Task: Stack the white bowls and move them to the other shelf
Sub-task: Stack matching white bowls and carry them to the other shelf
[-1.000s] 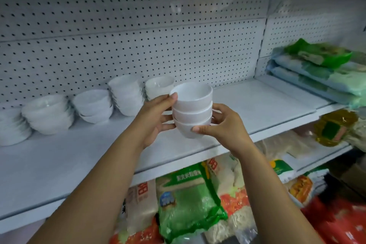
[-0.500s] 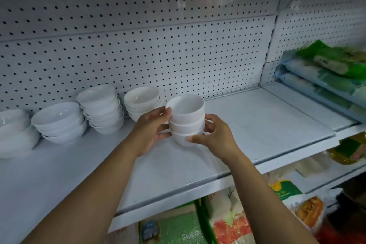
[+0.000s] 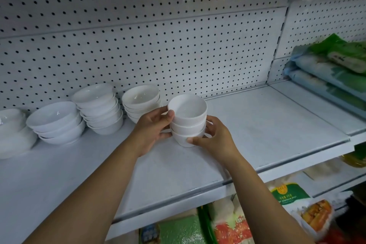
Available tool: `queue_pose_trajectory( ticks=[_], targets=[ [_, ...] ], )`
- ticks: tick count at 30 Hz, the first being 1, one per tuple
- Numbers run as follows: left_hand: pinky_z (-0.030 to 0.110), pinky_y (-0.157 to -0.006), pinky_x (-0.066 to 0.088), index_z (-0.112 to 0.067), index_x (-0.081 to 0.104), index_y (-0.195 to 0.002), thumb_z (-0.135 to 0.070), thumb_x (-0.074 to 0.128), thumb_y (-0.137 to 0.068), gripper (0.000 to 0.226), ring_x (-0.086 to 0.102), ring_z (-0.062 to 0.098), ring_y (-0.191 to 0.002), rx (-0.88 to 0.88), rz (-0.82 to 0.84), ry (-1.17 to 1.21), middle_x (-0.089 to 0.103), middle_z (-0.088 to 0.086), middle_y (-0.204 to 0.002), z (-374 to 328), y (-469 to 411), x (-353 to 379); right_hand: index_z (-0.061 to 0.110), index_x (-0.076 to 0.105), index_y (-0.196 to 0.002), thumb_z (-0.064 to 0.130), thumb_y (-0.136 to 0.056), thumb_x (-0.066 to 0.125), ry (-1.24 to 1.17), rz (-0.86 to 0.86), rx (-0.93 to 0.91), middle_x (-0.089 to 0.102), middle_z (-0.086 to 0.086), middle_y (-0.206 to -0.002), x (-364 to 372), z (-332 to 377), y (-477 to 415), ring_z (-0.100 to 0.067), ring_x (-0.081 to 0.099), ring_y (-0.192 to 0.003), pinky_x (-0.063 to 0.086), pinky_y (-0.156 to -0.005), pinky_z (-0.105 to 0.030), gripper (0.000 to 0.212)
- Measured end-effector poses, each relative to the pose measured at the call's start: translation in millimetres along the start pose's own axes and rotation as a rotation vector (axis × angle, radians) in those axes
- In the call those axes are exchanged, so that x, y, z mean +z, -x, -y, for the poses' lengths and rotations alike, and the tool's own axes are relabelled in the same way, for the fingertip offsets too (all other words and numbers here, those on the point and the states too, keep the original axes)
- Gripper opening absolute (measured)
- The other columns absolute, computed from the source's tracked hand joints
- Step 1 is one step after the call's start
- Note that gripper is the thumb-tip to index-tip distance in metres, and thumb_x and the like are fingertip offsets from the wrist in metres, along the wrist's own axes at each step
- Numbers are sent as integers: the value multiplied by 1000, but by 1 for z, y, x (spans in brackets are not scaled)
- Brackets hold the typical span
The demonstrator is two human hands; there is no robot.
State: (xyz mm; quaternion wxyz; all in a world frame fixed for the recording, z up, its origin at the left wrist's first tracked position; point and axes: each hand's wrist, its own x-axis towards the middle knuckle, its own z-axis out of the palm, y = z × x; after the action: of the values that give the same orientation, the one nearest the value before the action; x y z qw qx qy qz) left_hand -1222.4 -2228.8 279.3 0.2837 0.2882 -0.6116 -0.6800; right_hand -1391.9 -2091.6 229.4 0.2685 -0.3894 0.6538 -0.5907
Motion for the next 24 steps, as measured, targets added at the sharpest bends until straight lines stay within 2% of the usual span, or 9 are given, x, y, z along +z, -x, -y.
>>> queue_pose_trajectory(
  ticks=[4, 5, 7, 9, 12, 14, 17, 19, 24],
  targets=[
    [52, -97, 57, -11, 65, -125, -44, 75, -78, 59, 68, 33, -117, 12, -6, 1, 73, 5, -117, 5, -1, -1, 34, 47, -136, 29, -63, 98, 48, 8, -26, 60, 25, -125, 7, 2, 5, 7, 60, -114, 52, -87, -10, 89],
    [50, -96, 57, -11, 65, -126, -45, 75, -78, 59, 68, 33, -118, 14, -4, -1, 73, 5, -118, 6, -1, -1, 36, 45, -135, 32, -61, 99, 63, -8, -31, 59, 27, -122, 10, 2, 5, 6, 61, -112, 51, -85, -9, 91],
    [48, -97, 57, -12, 64, -129, -49, 76, -77, 66, 67, 31, -120, 6, -9, -21, 73, 4, -120, 6, 0, 0, 37, 44, -138, 36, -61, 99, 98, -53, -40, 58, 25, -118, 15, 3, 2, 0, 61, -111, 50, -89, -17, 95],
    [44, -100, 56, -20, 64, -133, -61, 80, -74, 74, 67, 22, -120, 15, -39, -108, 73, -4, -120, 6, 1, -1, 35, 45, -140, 38, -62, 98, 136, -77, -51, 59, 22, -118, 18, 3, -2, -6, 62, -111, 52, -93, -24, 95],
    [38, -106, 51, -30, 65, -133, -69, 70, -80, 66, 63, 5, -118, 96, -171, -427, 71, -14, -123, 11, 7, -9, 31, 46, -141, 40, -62, 96, 166, -93, -48, 61, 17, -120, 22, 3, -13, -10, 64, -113, 55, -95, -30, 94],
    [36, -110, 46, -27, 63, -136, -68, 65, -84, 66, 58, 7, -126, 153, -273, -739, 65, -11, -134, 18, 14, -20, 28, 44, -143, 38, -65, 95, 172, -104, -37, 60, 14, -120, 25, 5, -23, -14, 64, -112, 54, -94, -31, 94],
    [39, -111, 42, -28, 52, -145, -70, 58, -88, 71, 47, 19, -138, 120, -255, -1163, 51, -5, -150, 30, 30, -33, 22, 42, -144, 35, -70, 93, 195, -109, -18, 55, 12, -118, 30, 10, -42, -15, 60, -109, 48, -87, -28, 91],
    [38, -112, 40, -27, 49, -148, -72, 53, -89, 74, 45, 22, -139, 66, -236, -1296, 47, -2, -154, 40, 37, -37, 19, 40, -144, 36, -72, 91, 224, -112, 0, 54, 10, -118, 34, 13, -56, -14, 56, -105, 43, -85, -26, 90],
    [38, -121, 28, -25, 54, -145, -73, 49, -90, 73, 39, 21, -145, 81, -303, -1363, 44, 1, -158, 63, 43, -43, 13, 37, -143, 36, -75, 90, 283, -96, 36, 57, -1, -123, 41, 16, -85, -20, 57, -109, 40, -83, -27, 89]
  ],
)
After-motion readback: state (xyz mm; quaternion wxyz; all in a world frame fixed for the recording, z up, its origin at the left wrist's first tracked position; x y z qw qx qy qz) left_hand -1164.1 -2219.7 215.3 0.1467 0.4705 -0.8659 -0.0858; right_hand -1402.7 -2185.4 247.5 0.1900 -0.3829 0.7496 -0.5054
